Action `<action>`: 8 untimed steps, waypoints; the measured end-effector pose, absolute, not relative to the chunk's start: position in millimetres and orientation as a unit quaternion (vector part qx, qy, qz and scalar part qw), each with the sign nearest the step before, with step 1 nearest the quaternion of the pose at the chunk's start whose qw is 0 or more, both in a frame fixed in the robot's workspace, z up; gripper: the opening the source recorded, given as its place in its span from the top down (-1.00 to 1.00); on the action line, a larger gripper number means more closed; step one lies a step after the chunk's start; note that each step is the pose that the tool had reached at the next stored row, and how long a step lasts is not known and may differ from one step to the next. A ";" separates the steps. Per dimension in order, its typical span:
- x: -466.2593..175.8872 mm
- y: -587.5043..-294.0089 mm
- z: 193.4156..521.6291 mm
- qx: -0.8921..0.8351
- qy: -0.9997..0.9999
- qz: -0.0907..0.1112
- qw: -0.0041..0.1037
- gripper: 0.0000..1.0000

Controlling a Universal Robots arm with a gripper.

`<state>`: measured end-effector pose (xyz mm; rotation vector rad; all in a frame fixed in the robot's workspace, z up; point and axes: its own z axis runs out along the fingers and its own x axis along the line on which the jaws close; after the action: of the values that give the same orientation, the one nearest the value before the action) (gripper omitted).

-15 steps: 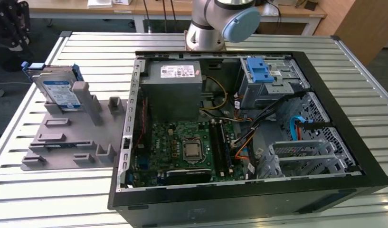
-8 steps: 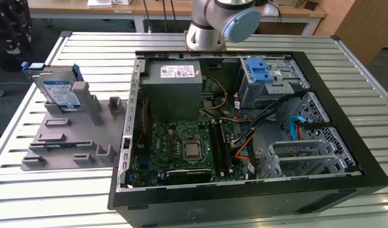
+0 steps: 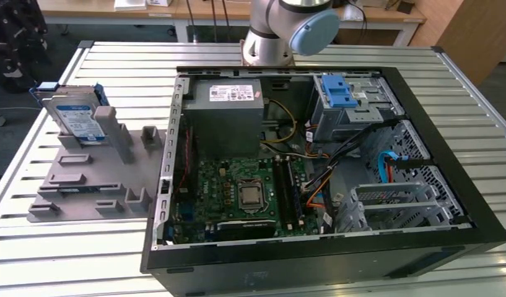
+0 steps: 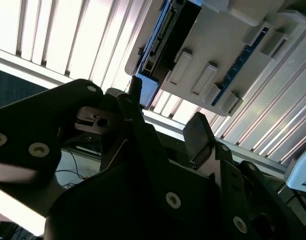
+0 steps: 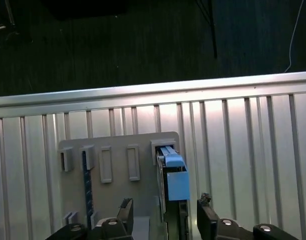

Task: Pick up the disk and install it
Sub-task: 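Pick up the disk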

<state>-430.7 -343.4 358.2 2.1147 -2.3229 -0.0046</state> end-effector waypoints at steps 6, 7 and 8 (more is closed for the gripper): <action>-432.1 -341.1 349.6 0.690 -0.724 0.002 -0.003 -0.29; -432.7 -338.7 348.3 0.690 -0.724 0.003 -0.004 -0.29; -433.7 -336.6 347.1 0.690 -0.724 0.003 -0.003 -0.29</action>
<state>-433.7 -336.6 347.1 2.1727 -2.2781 0.0102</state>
